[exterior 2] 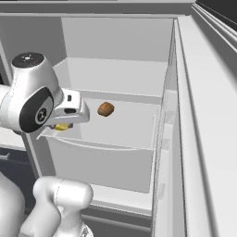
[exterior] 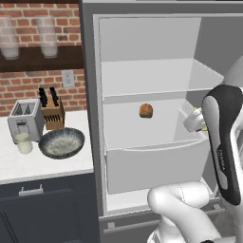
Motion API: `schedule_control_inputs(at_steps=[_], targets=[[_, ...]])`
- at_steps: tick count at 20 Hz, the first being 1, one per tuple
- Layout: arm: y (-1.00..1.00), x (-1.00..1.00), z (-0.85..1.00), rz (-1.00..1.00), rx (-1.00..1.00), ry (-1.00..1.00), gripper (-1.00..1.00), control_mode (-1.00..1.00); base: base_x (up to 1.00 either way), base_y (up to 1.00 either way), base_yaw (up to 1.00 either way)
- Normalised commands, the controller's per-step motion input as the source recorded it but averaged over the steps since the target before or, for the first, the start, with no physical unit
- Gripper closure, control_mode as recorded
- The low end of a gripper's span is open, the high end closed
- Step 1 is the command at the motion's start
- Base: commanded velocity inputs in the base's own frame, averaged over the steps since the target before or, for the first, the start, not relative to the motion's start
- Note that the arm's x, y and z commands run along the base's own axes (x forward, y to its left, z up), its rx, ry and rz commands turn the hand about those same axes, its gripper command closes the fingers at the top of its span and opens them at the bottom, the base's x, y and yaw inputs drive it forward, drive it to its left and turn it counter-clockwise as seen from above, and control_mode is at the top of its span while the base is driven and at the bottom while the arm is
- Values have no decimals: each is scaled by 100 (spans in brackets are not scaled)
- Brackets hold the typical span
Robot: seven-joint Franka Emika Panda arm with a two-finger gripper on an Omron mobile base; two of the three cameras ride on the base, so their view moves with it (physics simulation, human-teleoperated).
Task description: Grab a lemon wedge from the fridge and one ice cube from the ice bowl, and put them in the glass of lemonade.
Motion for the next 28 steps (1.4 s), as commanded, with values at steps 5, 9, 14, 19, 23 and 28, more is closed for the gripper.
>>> schedule_control_inputs(at_steps=[5, 9, 14, 19, 23, 28], targets=[[0, -9, -30, 0, 0, 7, 100, -100, 0, 0, 0], [0, -1, -16, 0, 0, 3, 100, -100, 0, 0, 0], [0, -5, -14, 0, 0, 2, 100, -100, 0, 0, 0], [0, -17, -2, 0, 0, 3, 100, -100, 0, 0, 0], [4, -21, -3, 0, 0, 1, 100, 100, -39, 18, 0], [0, 0, 0, 0, 0, 0, 100, 100, -84, 79, 0]])
